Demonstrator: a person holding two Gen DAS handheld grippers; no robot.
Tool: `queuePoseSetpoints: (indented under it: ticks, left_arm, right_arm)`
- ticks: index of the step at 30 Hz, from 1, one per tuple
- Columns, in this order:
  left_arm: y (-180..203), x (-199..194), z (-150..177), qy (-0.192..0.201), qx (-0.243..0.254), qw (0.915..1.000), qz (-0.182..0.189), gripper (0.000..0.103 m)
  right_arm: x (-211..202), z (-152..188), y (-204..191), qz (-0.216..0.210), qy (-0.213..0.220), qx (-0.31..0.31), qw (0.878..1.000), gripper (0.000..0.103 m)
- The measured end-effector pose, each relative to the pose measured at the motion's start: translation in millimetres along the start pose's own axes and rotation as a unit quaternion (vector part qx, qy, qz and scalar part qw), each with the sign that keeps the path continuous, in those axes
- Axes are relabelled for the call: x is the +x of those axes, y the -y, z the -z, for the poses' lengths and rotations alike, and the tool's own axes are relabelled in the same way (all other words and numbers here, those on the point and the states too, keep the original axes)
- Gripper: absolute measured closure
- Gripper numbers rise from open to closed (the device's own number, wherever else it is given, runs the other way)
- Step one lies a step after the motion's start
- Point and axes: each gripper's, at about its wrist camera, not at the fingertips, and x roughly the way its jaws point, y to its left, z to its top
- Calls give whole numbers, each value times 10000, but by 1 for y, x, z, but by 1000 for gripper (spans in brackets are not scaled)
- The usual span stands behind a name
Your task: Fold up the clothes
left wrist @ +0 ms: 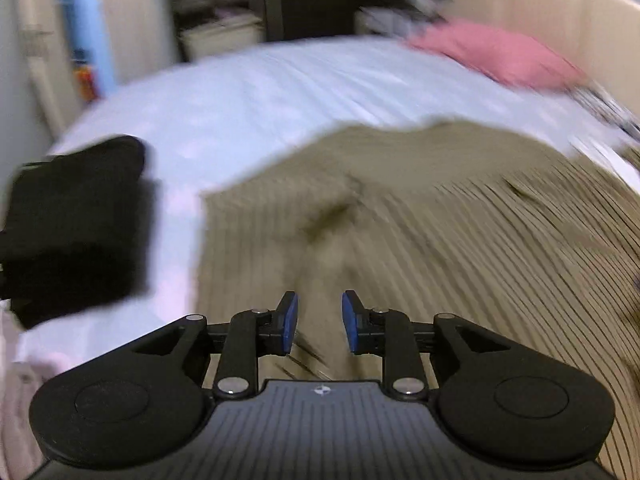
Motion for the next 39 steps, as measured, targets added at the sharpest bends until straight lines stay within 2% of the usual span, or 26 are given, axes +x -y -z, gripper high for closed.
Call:
queuePoseSetpoints:
  ticks: [2,4,6,8,9,13,16,20,24,27,31,33,36,39]
  left_arm:
    - [-12,4,-5,113,-310,9991,-251,81]
    - [-23,15,-7,-29,-594,9976,-350,81]
    - [-36,28,-7,-272,-919,9926,-750,81]
    - [-43,39,-6,-456,-1158,9878,-940,81]
    - [-43,45,-5,-571,-1156,9876,-896,81]
    - [-22,52,-5,-574,-661,9950,-478,81]
    - [-2,57,-6,-668,-388,9968,-221,81]
    - [17,61,-1,-845,-165,9963,-65,81]
    - [23,57,-3,-839,-166,9963,-89,81]
    - [28,53,-7,-981,-180,9949,-169,81]
    - [37,52,-10,-1312,-196,9912,-36,81]
    - [42,51,-11,-1504,-142,9885,24,81]
    - [46,52,-13,-1838,-171,9827,110,81]
    - [47,54,-14,-1984,-223,9798,108,81]
  right_arm:
    - [-2,3,4,5,15,69,10000,44]
    - [-3,6,6,1,16,115,9999,44]
    - [-3,8,6,-19,6,107,9999,44]
    - [-3,10,7,-37,3,91,10000,44]
    - [-3,10,9,-40,4,93,9999,44]
    - [-3,11,17,6,-1,185,9998,44]
    - [-3,12,23,63,16,275,9996,44]
    - [-7,17,41,184,90,504,9985,44]
    - [-16,33,79,420,193,1120,9926,44]
    - [-23,46,114,641,254,1583,9850,44]
    - [-38,63,164,964,340,2204,9700,44]
    - [-47,73,195,1103,425,2626,9576,44]
    - [-52,85,238,1286,600,3325,9324,44]
    - [-52,87,264,1324,811,3688,9165,45]
